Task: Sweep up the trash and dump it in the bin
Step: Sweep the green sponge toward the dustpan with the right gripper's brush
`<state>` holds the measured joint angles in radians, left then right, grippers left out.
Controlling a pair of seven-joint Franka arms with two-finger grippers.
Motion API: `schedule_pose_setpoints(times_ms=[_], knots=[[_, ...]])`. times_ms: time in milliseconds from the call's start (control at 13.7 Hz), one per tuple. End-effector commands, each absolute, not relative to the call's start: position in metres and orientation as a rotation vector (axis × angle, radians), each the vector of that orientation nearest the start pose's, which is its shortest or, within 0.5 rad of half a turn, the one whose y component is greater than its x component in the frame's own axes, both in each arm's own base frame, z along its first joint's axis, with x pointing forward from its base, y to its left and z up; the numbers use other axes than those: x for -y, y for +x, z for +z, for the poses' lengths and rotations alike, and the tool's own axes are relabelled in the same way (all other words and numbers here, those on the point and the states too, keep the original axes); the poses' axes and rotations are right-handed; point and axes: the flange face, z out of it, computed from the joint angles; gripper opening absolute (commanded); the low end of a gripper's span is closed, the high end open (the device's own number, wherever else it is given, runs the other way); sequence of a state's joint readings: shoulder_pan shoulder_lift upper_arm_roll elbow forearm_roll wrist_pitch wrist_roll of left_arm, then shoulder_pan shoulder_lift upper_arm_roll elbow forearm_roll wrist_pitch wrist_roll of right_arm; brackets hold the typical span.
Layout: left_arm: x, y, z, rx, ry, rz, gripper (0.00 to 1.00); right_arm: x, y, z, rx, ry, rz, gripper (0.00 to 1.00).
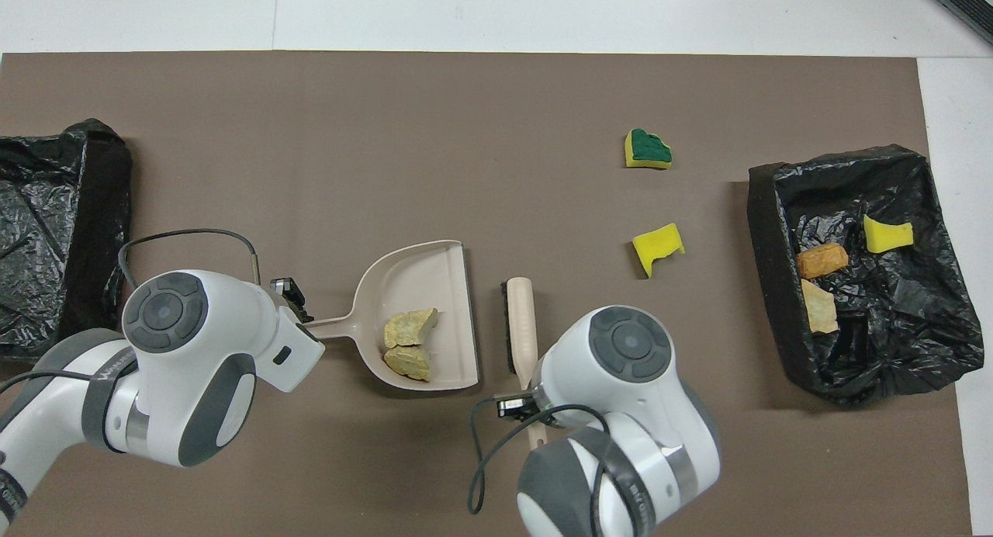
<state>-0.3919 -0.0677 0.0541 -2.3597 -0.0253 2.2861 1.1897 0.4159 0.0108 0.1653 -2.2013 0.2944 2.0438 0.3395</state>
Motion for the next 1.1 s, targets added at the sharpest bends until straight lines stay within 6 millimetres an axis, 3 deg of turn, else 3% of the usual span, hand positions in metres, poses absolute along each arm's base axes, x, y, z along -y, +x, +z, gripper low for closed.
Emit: schedule_pose_setpoints(times_ms=[0, 219, 365, 438, 511, 657, 804, 1023], knots=[[0.155, 0.479, 0.375, -2.158, -2.329, -0.029, 0.0, -0.264, 0.461, 0.358, 0.3, -3.05, 0.288, 0.0], [0.157, 0.488, 0.383, -2.127, -2.363, -0.025, 0.0, -0.222, 0.529, 0.377, 0.27, -3.147, 0.225, 0.0], [0.159, 0.489, 0.383, -2.062, -2.415, -0.031, 0.0, -0.203, 0.558, 0.386, 0.298, -3.23, 0.194, 0.0], [0.16, 0.489, 0.382, -2.044, -2.429, -0.033, 0.0, -0.177, 0.582, 0.393, 0.308, -3.261, 0.183, 0.0], [0.163, 0.488, 0.382, -2.039, -2.434, -0.032, 0.0, -0.154, 0.599, 0.393, 0.417, -3.262, 0.235, 0.0], [0.166, 0.486, 0.381, -1.989, -2.477, -0.024, 0.0, -0.141, 0.623, 0.399, 0.748, -3.226, 0.235, 0.0], [0.168, 0.485, 0.38, -1.97, -2.494, -0.016, 0.0, -0.111, 0.65, 0.396, 0.878, -3.236, 0.22, 0.0], [0.171, 0.482, 0.378, -1.899, -2.554, 0.005, 0.0, -0.092, 0.692, 0.389, 1.057, -3.284, 0.178, 0.0]])
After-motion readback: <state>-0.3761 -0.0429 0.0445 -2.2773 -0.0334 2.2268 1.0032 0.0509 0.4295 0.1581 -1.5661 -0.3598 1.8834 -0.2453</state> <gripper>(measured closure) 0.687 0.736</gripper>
